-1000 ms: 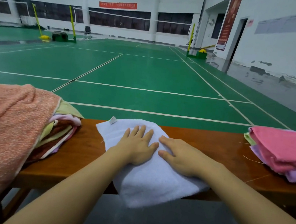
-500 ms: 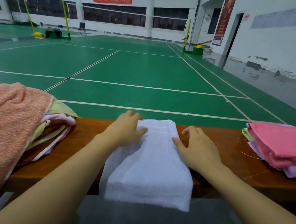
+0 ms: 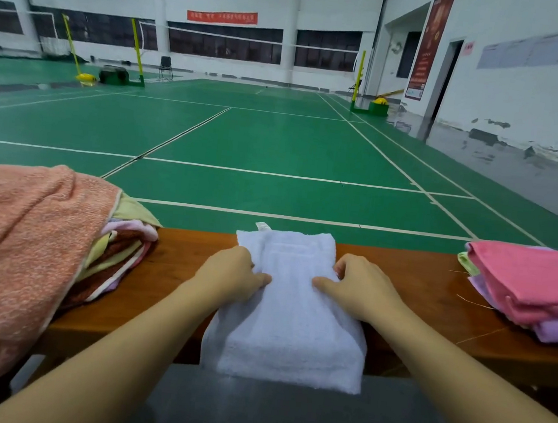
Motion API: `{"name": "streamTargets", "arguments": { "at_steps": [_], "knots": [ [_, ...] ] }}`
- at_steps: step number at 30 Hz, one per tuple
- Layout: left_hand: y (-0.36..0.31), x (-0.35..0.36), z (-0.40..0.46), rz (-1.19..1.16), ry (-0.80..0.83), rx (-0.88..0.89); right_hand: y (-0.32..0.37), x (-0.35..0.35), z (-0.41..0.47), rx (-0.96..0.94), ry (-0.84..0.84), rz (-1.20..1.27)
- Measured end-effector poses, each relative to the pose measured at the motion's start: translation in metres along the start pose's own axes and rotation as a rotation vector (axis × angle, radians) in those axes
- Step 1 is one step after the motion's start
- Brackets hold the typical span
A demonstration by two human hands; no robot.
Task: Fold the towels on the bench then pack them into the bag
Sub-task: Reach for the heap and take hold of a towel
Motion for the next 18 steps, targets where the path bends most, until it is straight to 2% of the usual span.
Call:
{"name": "streamTargets", "arguments": {
  "at_steps": [3, 8, 12, 15, 18],
  "knots": [
    [0.000, -0.004, 0.001, -0.158, -0.052, 0.029, -0.001, -0.007, 0.000, 0.006, -0.043, 0.129],
    [0.021, -0.021, 0.003, -0.686, -0.245, -0.035, -0.016, -0.008, 0.002, 0.038, -0.129, 0.536],
    [0.027, -0.039, -0.008, -0.755, -0.440, -0.082, -0.017, -0.016, 0.000, -0.029, -0.230, 0.705],
    [0.017, -0.052, -0.013, -0.878, -0.500, 0.062, -0.009, -0.026, -0.008, -0.107, -0.275, 0.847],
    [0.006, -0.060, -0.019, -1.089, -0.476, 0.232, -0.006, -0.040, -0.012, -0.170, -0.343, 0.951]
  ]
}}
Point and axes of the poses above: each hand's wrist, its own z-axis towards the middle knuckle, its own x-axis out of the palm, y = z × x, the point moved 9 cm from there along z, towards the middle knuckle, and after that the axes turned 1 degree about x, right-handed, at the moved point
